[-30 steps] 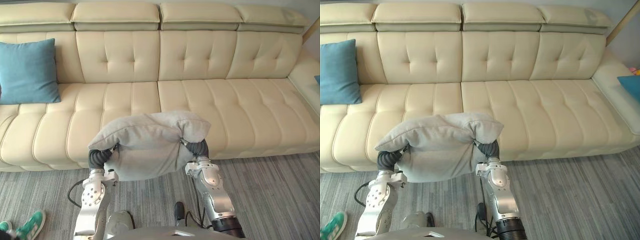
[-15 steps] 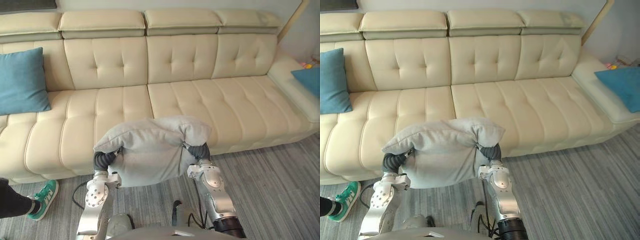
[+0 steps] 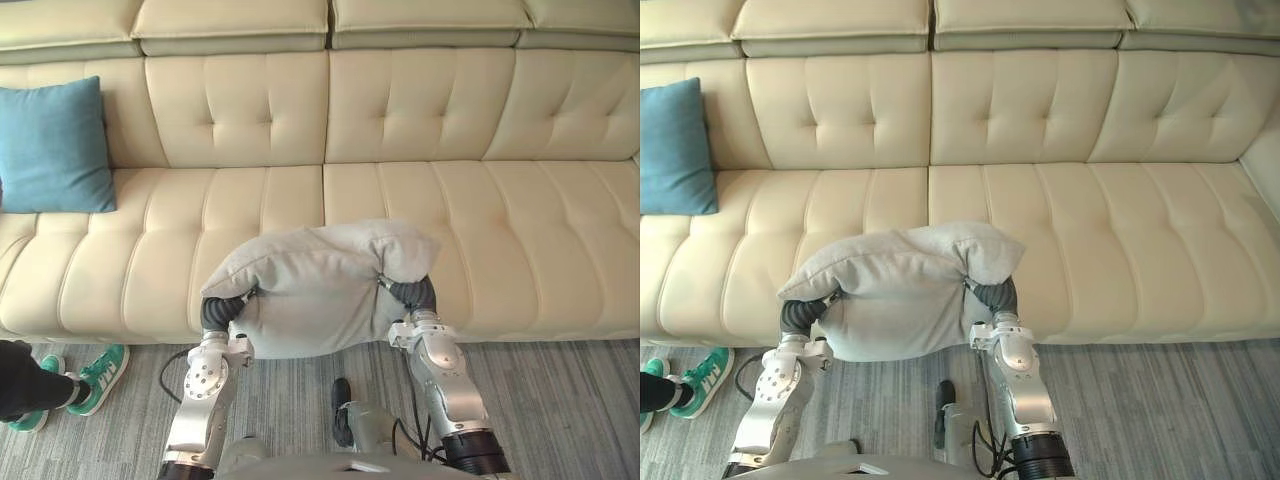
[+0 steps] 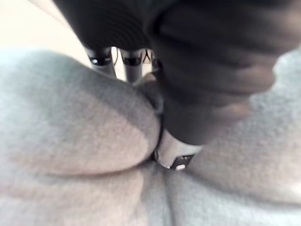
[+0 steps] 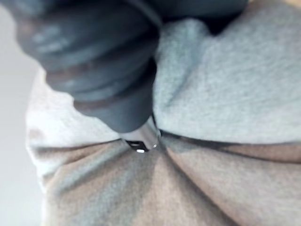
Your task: Pick up cushions and gather them together orderly.
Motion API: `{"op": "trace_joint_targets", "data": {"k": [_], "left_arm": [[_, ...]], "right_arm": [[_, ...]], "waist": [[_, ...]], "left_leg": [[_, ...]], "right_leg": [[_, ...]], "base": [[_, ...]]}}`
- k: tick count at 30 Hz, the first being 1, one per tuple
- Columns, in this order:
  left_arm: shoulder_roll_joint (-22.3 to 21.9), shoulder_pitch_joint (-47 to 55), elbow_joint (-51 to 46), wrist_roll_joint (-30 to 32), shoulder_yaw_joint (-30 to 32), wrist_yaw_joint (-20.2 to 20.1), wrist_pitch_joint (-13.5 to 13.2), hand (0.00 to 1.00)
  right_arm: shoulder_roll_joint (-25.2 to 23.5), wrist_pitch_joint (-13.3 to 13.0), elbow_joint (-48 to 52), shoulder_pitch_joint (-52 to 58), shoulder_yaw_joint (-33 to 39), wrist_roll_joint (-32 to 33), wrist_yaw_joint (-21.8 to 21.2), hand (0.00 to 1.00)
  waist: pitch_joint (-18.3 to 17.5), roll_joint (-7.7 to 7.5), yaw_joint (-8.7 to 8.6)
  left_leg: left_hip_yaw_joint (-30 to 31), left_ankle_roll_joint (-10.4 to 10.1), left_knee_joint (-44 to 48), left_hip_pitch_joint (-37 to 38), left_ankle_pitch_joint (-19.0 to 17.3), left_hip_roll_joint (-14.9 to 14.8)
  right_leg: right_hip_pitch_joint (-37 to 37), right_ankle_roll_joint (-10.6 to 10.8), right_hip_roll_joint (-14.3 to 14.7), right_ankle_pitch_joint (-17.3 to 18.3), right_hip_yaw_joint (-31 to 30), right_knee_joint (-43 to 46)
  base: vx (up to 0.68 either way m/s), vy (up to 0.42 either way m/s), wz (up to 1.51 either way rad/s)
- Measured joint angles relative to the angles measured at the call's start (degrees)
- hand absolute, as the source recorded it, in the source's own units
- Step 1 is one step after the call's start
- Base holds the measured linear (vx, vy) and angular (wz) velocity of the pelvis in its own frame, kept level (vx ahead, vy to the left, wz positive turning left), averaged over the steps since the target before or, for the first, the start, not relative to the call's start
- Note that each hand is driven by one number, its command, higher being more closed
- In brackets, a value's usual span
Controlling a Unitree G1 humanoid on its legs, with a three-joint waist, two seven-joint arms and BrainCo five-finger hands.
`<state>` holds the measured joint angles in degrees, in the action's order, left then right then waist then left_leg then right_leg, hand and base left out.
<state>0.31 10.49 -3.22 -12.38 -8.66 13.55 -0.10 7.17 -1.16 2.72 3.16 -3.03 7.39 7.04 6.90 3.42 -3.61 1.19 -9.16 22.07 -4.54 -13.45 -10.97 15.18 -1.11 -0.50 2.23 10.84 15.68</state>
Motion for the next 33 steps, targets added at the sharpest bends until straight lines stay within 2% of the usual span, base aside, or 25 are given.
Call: {"op": "trace_joint_targets", "data": {"k": [2,3,4,5,6,8,9,10,12,14,17,20,24,29,33], "left_arm": [[-0.1,0.3,0.6,-0.6,-0.6,0.0,0.0,1.00],[-0.1,0.2,0.6,-1.0,-0.7,-0.1,0.0,1.00],[-0.1,0.2,0.6,-1.0,-0.7,-0.1,-0.1,1.00],[-0.4,0.0,0.5,-1.0,-1.1,-0.1,-0.5,1.00],[-0.4,-0.3,0.5,-1.0,-1.2,-0.1,-0.6,1.00],[-0.4,-0.4,0.5,-1.0,-1.6,-0.1,-0.6,1.00],[-0.4,-0.3,0.6,-1.0,-1.7,-0.1,-0.6,1.00],[-0.4,-0.2,0.6,-0.9,-1.9,-0.1,-0.6,1.00],[1.5,0.3,1.1,-0.9,-2.1,-0.1,-0.6,1.00],[2.6,0.3,1.1,-0.9,-2.1,-0.1,-0.6,1.00],[2.9,0.3,1.0,-0.9,-2.0,-0.1,-0.6,1.00],[3.0,0.4,1.1,-0.9,-2.0,-0.2,-0.6,1.00],[2.9,0.3,1.1,-0.9,-2.0,-0.5,-0.5,1.00],[3.2,0.0,1.2,-0.9,-2.0,-0.9,-0.5,1.00],[5.1,-5.9,4.6,-0.8,-2.1,0.5,-0.5,1.00]], "right_arm": [[0.5,-0.1,1.3,1.9,0.0,0.2,0.4,1.00],[0.3,-0.1,1.6,2.9,-0.3,1.4,1.0,1.00],[0.2,-0.1,2.0,3.3,-0.3,1.5,1.1,1.00],[0.3,-0.1,3.2,4.1,-0.2,1.8,1.6,1.00],[0.2,-0.1,3.4,4.0,0.0,2.0,2.1,1.00],[0.2,-0.1,3.3,4.1,0.2,2.1,2.4,1.00],[0.2,-0.1,3.3,4.0,0.3,2.1,2.4,1.00],[0.3,-0.1,3.1,4.0,0.4,2.1,2.4,1.00],[-1.8,0.0,1.9,4.2,0.3,2.1,2.3,1.00],[-2.9,0.0,1.9,4.1,0.2,1.7,2.3,1.00],[-3.4,0.0,1.9,3.9,0.3,1.6,2.3,1.00],[-3.2,0.0,0.6,2.4,0.4,1.2,2.2,1.00],[-3.2,0.0,0.5,2.2,0.6,1.1,2.2,1.00],[-3.2,0.0,0.5,1.5,0.8,0.9,2.3,1.00],[-3.1,0.1,-2.9,-6.1,0.7,-0.7,4.0,1.00]], "waist": [[0.0,0.00,0.25],[0.0,-0.13,0.47],[0.1,-0.36,0.68],[0.1,-0.31,0.94],[-0.2,0.84,1.02],[0.0,0.57,1.37],[-0.1,0.73,2.03],[-0.1,1.27,2.22],[-0.1,-0.88,2.76],[-0.5,-1.72,2.84],[-0.6,-1.95,2.53],[-0.5,-2.37,1.61],[-1.1,-3.30,1.36],[-1.2,-3.54,1.16],[-1.2,-3.57,0.96]], "left_leg": [[-1.8,0.7,9.0,-2.5,1.7,-0.2],[-4.7,1.9,15.7,-5.0,5.5,-0.6],[-5.6,2.5,17.2,-5.7,5.6,-0.7],[-7.8,3.5,18.6,-7.2,3.4,-1.1],[-9.1,4.4,17.5,-8.8,0.9,-1.3],[-10.3,5.5,11.8,-9.4,-0.6,-0.9],[-10.2,5.6,3.3,-9.0,0.2,0.1],[-8.6,4.0,-2.7,-8.1,5.7,1.0],[-10.2,4.5,-4.7,-5.9,6.0,3.1],[-12.3,5.4,-6.0,-5.5,6.4,4.4],[-15.3,6.5,-6.2,-5.2,6.1,5.3],[-17.0,6.8,-6.2,-4.6,5.7,5.4],[-18.0,6.4,-6.0,-4.3,5.4,4.9],[-18.5,6.5,-5.3,-4.1,4.9,4.5],[-19.6,6.4,-5.9,-4.4,5.3,4.6]], "right_leg": [[-2.9,0.0,-0.1,0.4,-0.1,-1.0],[-5.3,0.0,-0.9,0.5,-0.7,-2.6],[-6.0,0.0,-1.5,0.5,-0.9,-3.2],[-6.5,0.1,-2.0,0.7,-1.0,-4.6],[-6.8,0.2,-2.2,0.6,-0.9,-5.6],[-7.2,0.6,-2.7,0.4,-0.7,-6.0],[-7.2,1.4,-3.1,0.4,-0.9,-5.7],[-7.0,2.9,-2.8,0.9,-1.3,-5.0],[-7.2,3.8,-4.0,0.5,-4.0,-5.8],[-7.4,4.5,-5.1,-1.7,-5.8,-8.6],[-7.6,4.7,-5.6,-4.8,-9.5,-12.5],[-7.4,4.9,-5.4,-5.6,-11.6,-13.6],[-7.2,5.0,-4.8,-6.1,-13.3,-14.7],[-7.6,4.9,-4.4,-7.3,-14.2,-15.6],[-7.2,4.2,-4.5,-8.6,-15.6,-17.2]], "base": [[0.15,-0.023,0.01],[0.13,-0.007,-0.04],[0.11,0.025,-0.04],[0.06,0.059,0.04],[0.06,0.081,0.05],[0.01,0.123,0.08],[-0.02,0.210,-0.02],[-0.02,0.208,-0.18],[0.01,0.180,-0.29],[0.01,0.159,-0.35],[-0.01,0.143,-0.45],[-0.03,0.056,-0.36],[-0.03,-0.008,-0.23],[-0.03,-0.004,-0.12],[-0.07,0.004,-0.15]]}}
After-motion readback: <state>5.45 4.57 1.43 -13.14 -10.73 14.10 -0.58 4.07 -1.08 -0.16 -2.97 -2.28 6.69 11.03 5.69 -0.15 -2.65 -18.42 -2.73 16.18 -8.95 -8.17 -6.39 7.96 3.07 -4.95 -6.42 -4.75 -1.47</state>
